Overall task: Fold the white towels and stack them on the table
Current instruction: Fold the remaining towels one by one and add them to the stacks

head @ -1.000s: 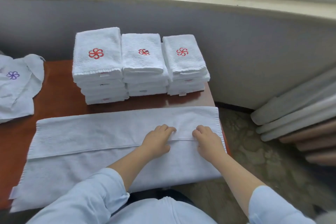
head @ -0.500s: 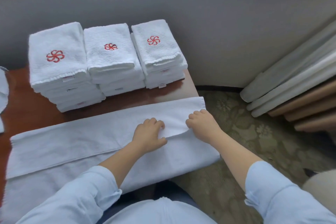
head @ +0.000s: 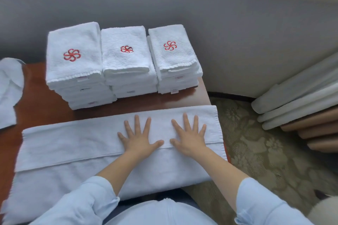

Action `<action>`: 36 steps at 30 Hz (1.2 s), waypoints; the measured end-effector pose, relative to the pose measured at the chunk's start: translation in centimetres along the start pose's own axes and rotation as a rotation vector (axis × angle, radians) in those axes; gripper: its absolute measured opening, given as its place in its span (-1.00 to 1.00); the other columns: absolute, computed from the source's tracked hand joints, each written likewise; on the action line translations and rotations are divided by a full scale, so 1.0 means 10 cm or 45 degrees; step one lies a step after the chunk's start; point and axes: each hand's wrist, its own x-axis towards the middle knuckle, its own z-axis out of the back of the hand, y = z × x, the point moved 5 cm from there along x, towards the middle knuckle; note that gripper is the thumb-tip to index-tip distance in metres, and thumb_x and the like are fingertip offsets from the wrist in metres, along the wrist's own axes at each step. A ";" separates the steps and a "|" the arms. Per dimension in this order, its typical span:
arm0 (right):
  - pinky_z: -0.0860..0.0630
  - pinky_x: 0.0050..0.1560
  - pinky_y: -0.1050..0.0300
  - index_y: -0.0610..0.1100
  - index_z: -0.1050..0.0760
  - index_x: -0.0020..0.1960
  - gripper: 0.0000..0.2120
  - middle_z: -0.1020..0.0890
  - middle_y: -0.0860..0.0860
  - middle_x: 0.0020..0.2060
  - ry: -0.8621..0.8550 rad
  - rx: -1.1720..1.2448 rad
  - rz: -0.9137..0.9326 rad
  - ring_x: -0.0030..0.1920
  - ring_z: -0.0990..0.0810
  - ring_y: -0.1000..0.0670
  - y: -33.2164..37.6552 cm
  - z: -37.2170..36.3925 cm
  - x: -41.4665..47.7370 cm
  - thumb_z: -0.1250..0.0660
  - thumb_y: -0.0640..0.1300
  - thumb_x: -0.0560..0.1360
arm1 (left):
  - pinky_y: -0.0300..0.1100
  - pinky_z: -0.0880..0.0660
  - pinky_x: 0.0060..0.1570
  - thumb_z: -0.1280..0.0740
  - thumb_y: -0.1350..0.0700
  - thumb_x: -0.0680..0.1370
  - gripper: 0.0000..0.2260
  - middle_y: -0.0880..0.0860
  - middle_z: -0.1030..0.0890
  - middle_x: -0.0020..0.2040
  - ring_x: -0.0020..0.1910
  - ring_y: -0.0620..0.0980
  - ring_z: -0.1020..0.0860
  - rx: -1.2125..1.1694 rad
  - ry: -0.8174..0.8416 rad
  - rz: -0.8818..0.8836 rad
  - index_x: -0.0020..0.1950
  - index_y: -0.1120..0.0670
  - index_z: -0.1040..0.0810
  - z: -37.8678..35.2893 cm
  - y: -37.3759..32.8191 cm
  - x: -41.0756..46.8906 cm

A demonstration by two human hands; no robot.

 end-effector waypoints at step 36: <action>0.08 0.55 -0.18 0.07 0.04 0.60 -0.39 0.09 -0.02 0.60 -0.204 -0.143 0.077 0.59 0.16 -0.13 -0.23 -0.62 -1.29 -0.11 0.11 0.63 | 0.26 0.19 0.50 -0.21 -0.24 0.57 -0.22 0.06 0.29 0.60 0.57 0.15 0.28 0.226 -0.235 -0.417 0.60 -0.11 0.23 -0.87 0.13 -1.15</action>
